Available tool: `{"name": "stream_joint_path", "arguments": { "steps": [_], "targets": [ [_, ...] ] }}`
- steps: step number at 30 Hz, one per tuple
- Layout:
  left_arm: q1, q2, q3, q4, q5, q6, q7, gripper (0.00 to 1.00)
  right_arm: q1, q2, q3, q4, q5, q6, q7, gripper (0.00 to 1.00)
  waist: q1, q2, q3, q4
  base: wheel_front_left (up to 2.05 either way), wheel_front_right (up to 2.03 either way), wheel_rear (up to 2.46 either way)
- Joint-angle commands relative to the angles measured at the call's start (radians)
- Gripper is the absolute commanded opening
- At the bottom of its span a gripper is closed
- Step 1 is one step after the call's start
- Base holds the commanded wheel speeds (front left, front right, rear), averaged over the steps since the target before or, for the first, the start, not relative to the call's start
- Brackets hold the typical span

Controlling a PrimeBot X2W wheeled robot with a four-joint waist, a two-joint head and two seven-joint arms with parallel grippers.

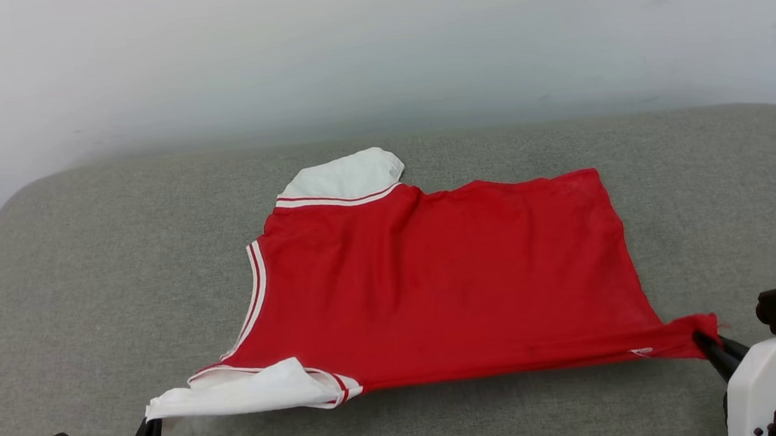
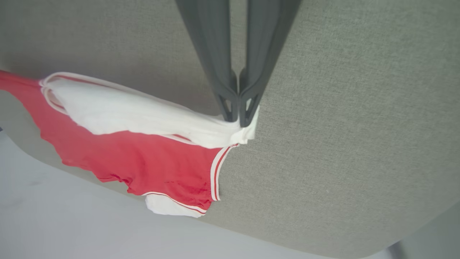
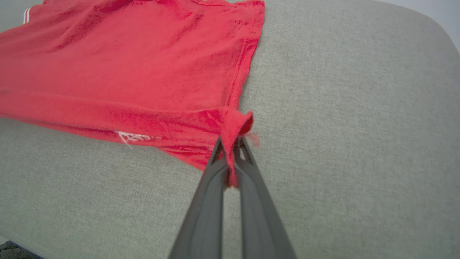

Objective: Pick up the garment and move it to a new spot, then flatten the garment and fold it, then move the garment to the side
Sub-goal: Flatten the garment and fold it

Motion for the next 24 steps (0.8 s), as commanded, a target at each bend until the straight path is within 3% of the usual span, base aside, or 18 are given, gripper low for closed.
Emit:
{"name": "stream_joint_path", "arguments": {
  "steps": [1, 5, 10, 17, 24],
  "targets": [
    [0.038, 0.028, 0.023, -0.062, -0.002, 0.043, 0.008, 0.00, 0.045, 0.010, -0.046, -0.064, -0.022, -0.002, 0.040, 0.00, 0.0005, 0.0000, -0.010, -0.005, 0.00, 0.00, 0.00],
    [0.079, 0.066, 0.034, -0.192, 0.011, 0.098, 0.037, 0.00, 0.138, 0.069, -0.124, -0.239, -0.063, -0.002, 0.168, 0.00, 0.0005, 0.0000, -0.008, -0.006, 0.00, 0.00, 0.00],
    [-0.024, 0.059, 0.015, -0.183, 0.012, 0.068, 0.072, 0.00, 0.100, 0.115, -0.147, -0.319, -0.092, -0.002, 0.284, 0.00, 0.0005, 0.0000, 0.027, -0.015, 0.00, 0.00, 0.00],
    [-0.235, -0.009, -0.045, 0.014, 0.007, -0.032, 0.111, 0.00, -0.051, 0.114, -0.075, -0.204, -0.090, -0.002, 0.328, 0.00, 0.0005, 0.0000, 0.121, -0.024, 0.00, 0.00, 0.00],
    [-0.410, -0.075, -0.084, 0.226, 0.000, -0.125, 0.131, 0.00, -0.224, 0.097, 0.004, -0.035, -0.071, -0.002, 0.261, 0.00, 0.0005, 0.0000, 0.219, -0.025, 0.00, 0.00, 0.00]
  ]
}}
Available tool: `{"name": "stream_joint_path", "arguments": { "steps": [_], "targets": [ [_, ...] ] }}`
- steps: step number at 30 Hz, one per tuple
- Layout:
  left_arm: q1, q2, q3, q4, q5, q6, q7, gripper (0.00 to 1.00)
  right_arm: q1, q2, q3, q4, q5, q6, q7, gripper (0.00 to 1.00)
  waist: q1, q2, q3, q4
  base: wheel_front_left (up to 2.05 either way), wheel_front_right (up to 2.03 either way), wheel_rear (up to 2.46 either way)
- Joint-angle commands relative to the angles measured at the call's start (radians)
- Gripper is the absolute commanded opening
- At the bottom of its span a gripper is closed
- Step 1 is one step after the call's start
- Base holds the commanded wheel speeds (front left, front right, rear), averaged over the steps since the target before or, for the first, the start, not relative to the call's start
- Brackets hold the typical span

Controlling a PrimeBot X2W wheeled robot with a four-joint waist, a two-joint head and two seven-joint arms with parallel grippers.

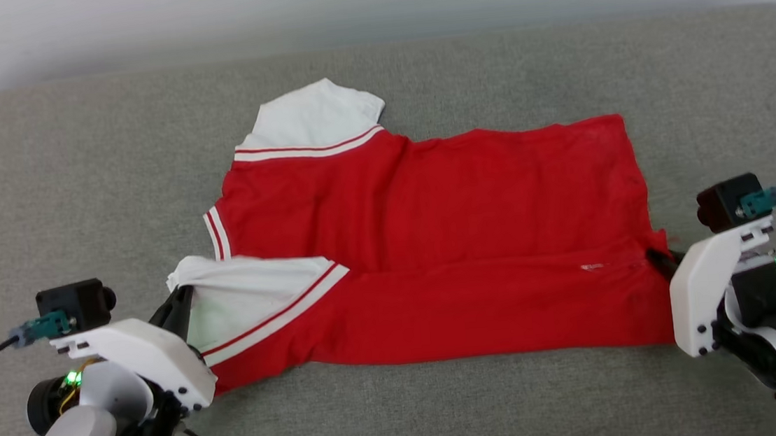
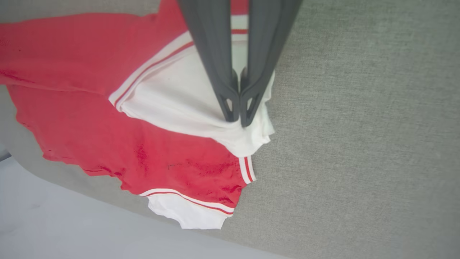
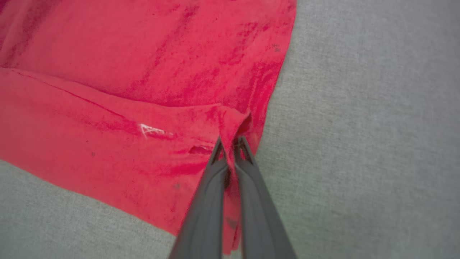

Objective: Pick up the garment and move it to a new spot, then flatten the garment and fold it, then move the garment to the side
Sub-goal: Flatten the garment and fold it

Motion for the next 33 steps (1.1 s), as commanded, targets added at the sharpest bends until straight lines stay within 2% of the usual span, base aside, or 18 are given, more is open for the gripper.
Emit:
{"name": "stream_joint_path", "arguments": {
  "steps": [1, 4, 5, 6, 7, 8, 11, 15, 19, 22, 27, 33],
  "targets": [
    [-0.037, -0.015, -0.004, 0.048, -0.008, -0.021, 0.004, 0.00, -0.042, -0.001, 0.016, 0.039, 0.005, 0.000, -0.027, 0.00, -0.0001, -0.0001, 0.043, 0.000, 0.00, 0.00, 0.00],
    [-0.086, -0.046, -0.025, 0.131, -0.017, -0.064, 0.017, 0.00, -0.089, -0.006, 0.047, 0.127, 0.012, 0.000, -0.064, 0.00, -0.0001, -0.0001, 0.065, 0.004, 0.00, 0.00, 0.00],
    [-0.100, -0.055, -0.033, 0.158, -0.018, -0.078, 0.022, 0.00, -0.105, -0.006, 0.057, 0.155, 0.014, 0.000, -0.082, 0.24, -0.0001, -0.0001, 0.069, 0.006, 0.00, 0.00, 0.00],
    [-0.109, -0.064, -0.039, 0.185, -0.025, -0.090, 0.030, 0.39, -0.115, -0.006, 0.067, 0.182, 0.014, 0.000, -0.098, 0.48, -0.0001, -0.0001, 0.070, 0.006, 0.00, 0.00, 0.00],
    [-0.118, -0.073, -0.047, 0.209, -0.028, -0.102, 0.036, 0.78, -0.120, -0.005, 0.076, 0.211, 0.015, 0.000, -0.113, 1.00, -0.0001, -0.0001, 0.071, 0.008, 0.00, 0.00, 0.00],
    [-0.130, -0.080, -0.048, 0.232, -0.028, -0.112, 0.031, 1.00, -0.125, -0.003, 0.087, 0.232, 0.021, 0.000, -0.133, 1.00, -0.0001, -0.0001, 0.071, 0.009, 0.00, 0.00, 0.00],
    [-0.137, -0.107, -0.058, 0.297, -0.038, -0.139, 0.028, 1.00, -0.123, -0.001, 0.112, 0.288, 0.034, -0.001, -0.198, 1.00, -0.0001, -0.0001, 0.059, 0.011, 0.00, 0.00, 0.00],
    [-0.130, -0.108, -0.050, 0.351, -0.044, -0.167, -0.005, 1.00, -0.106, -0.003, 0.113, 0.298, 0.063, -0.001, -0.338, 1.00, -0.0001, -0.0001, 0.019, 0.009, 0.00, 0.00, 0.00],
    [-0.113, -0.084, -0.044, 0.345, -0.036, -0.181, -0.028, 1.00, -0.065, -0.008, 0.099, 0.261, 0.052, 0.000, -0.505, 1.00, -0.0001, -0.0001, -0.042, 0.005, 0.00, 0.00, 0.00],
    [-0.093, -0.046, -0.040, 0.308, -0.031, -0.167, -0.012, 1.00, -0.022, 0.004, 0.066, 0.223, 0.023, 0.000, -0.609, 1.00, -0.0001, -0.0001, -0.091, -0.002, 0.00, 0.00, 0.00],
    [-0.068, 0.036, -0.042, 0.219, -0.037, -0.124, 0.087, 1.00, 0.058, 0.046, -0.006, 0.127, -0.035, 0.000, -0.672, 1.00, -0.0001, -0.0001, -0.142, -0.015, 0.00, 0.00, 0.00],
    [-0.081, 0.146, -0.076, 0.101, -0.074, -0.086, 0.329, 1.00, 0.136, 0.089, -0.066, -0.028, -0.084, 0.000, -0.633, 1.00, -0.0001, -0.0001, -0.117, -0.042, 0.00, 0.00, 0.00]
  ]
}}
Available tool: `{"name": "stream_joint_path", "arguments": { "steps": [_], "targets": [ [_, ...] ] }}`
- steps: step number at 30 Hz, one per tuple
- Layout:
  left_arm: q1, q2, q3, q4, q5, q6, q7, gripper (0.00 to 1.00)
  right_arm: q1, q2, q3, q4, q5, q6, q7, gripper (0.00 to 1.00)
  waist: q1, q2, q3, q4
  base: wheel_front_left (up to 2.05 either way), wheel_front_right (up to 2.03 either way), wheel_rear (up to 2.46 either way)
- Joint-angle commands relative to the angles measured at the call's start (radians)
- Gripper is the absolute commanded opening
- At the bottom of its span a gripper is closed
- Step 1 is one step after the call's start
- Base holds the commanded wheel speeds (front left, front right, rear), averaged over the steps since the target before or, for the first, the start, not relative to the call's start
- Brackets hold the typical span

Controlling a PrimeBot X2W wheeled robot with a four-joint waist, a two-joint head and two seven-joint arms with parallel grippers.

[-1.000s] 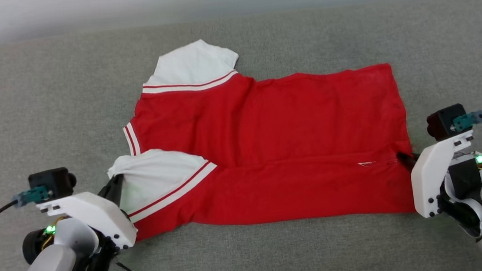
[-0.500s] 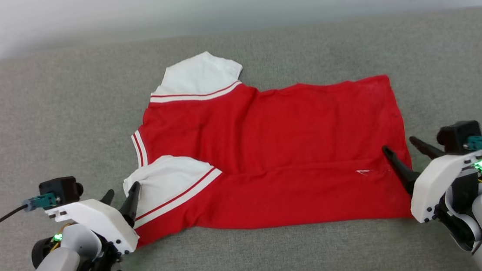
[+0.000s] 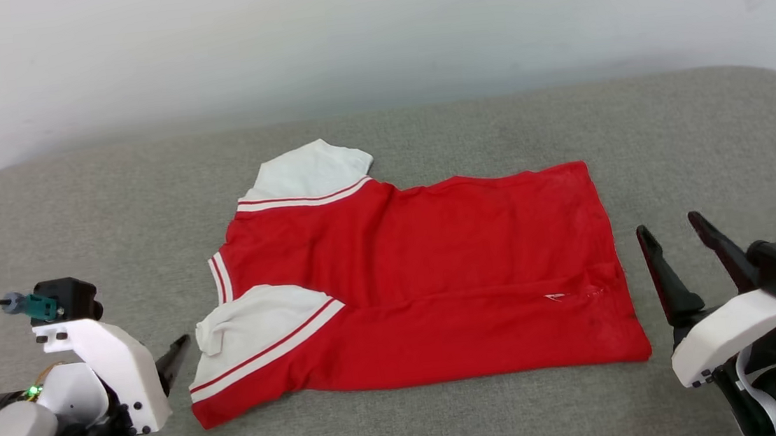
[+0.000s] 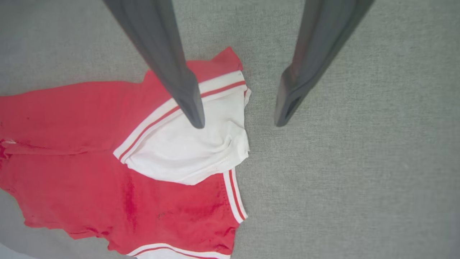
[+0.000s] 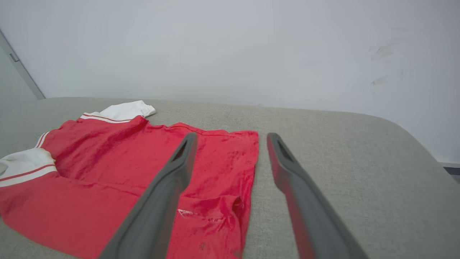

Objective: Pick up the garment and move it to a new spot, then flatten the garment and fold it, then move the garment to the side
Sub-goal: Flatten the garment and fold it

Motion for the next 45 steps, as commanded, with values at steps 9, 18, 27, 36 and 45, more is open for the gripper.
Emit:
{"name": "stream_joint_path", "arguments": {
  "steps": [9, 18, 27, 36, 45],
  "targets": [
    [-0.022, 0.082, -0.044, -0.037, -0.076, 0.036, 0.275, 1.00, 0.021, 0.056, -0.028, -0.156, -0.041, 0.000, 0.042, 1.00, 0.0001, 0.0000, 0.134, -0.073, 0.00, 0.00, 0.00],
    [-0.002, -0.015, -0.085, 0.064, -0.138, 0.000, 0.331, 0.47, -0.001, 0.075, -0.045, -0.158, -0.048, 0.000, 0.053, 1.00, 0.0001, 0.0000, 0.192, -0.095, 0.00, 0.00, 0.00],
    [-0.022, -0.032, -0.026, 0.103, -0.103, -0.018, 0.164, 0.00, -0.002, 0.038, -0.092, -0.123, 0.022, 0.000, 0.202, 1.00, 0.0001, 0.0000, 0.140, -0.056, 0.00, 0.00, 0.00],
    [-0.060, 0.004, 0.003, -0.028, -0.045, 0.011, 0.082, 0.00, -0.061, -0.049, -0.081, -0.035, 0.142, 0.000, 0.659, 1.00, 0.0001, 0.0000, 0.134, -0.005, 0.00, 0.00, 0.00],
    [-0.071, -0.018, -0.019, -0.101, -0.028, 0.031, 0.093, 0.00, -0.132, -0.012, 0.000, 0.086, 0.200, 0.000, 0.824, 1.00, 0.0001, 0.0000, 0.194, 0.042, 0.00, 0.00, 0.00]
  ]
}}
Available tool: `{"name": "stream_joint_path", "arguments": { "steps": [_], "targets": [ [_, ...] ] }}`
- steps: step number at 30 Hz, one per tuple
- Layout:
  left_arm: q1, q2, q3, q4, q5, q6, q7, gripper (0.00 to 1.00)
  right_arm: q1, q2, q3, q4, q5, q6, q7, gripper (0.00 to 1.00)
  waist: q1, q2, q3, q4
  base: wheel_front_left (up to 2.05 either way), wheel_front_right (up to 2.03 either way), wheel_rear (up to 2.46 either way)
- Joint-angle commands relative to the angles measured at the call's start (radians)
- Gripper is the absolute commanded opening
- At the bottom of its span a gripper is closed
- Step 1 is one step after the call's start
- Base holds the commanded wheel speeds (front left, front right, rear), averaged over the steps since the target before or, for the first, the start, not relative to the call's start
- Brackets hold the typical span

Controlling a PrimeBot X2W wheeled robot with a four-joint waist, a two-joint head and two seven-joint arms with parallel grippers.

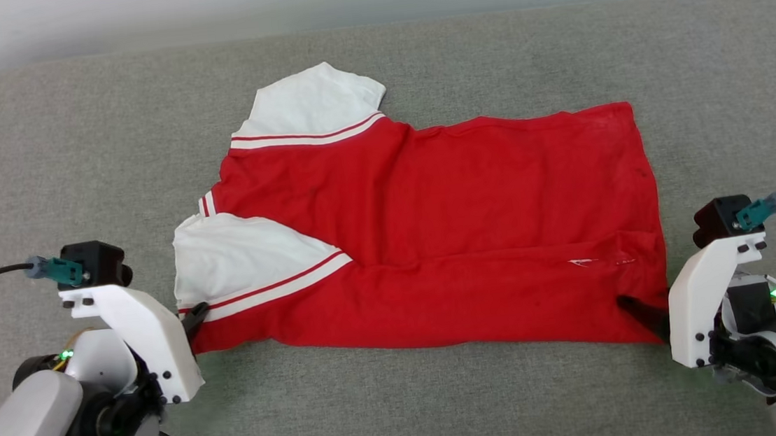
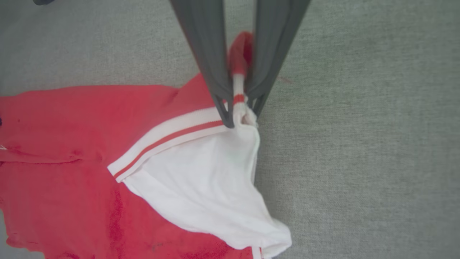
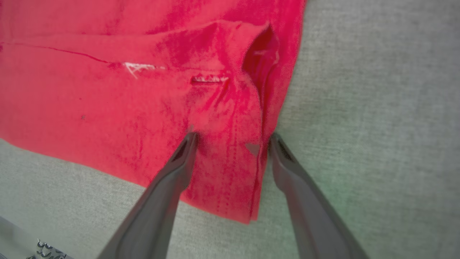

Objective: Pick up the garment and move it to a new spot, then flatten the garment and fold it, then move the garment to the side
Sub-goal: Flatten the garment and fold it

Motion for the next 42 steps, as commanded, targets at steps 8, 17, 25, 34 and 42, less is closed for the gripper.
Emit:
{"name": "stream_joint_path", "arguments": {
  "steps": [8, 17, 25, 34, 42],
  "targets": [
    [0.014, -0.038, -0.019, 0.028, 0.002, -0.009, -0.022, 0.00, -0.012, 0.017, 0.073, 0.135, 0.073, 0.001, 0.036, 0.00, -0.0001, -0.0001, -0.006, 0.024, 0.00, 0.00, 0.00],
    [0.092, -0.055, -0.018, 0.042, 0.001, -0.001, -0.089, 0.00, -0.012, -0.065, 0.077, 0.072, 0.074, 0.000, -0.017, 0.00, -0.0001, -0.0001, -0.140, 0.021, 0.00, 0.00, 0.00],
    [0.229, -0.040, -0.012, -0.020, -0.030, 0.043, -0.114, 0.00, 0.100, -0.090, 0.064, -0.034, 0.078, 0.000, 0.032, 0.00, -0.0001, -0.0001, -0.255, 0.027, 0.00, 0.00, 0.00],
    [0.313, -0.076, -0.032, -0.014, -0.063, 0.051, -0.119, 1.00, 0.202, -0.056, 0.026, -0.051, 0.033, 0.000, -0.018, 1.00, -0.0001, -0.0001, -0.245, 0.025, 0.00, 0.00, 0.00],
    [0.240, -0.098, 0.004, 0.046, -0.004, 0.033, -0.246, 1.00, 0.161, -0.044, 0.029, -0.051, -0.018, 0.000, -0.358, 1.00, -0.0001, -0.0001, -0.241, -0.012, 0.00, 0.00, 0.00]
  ]
}}
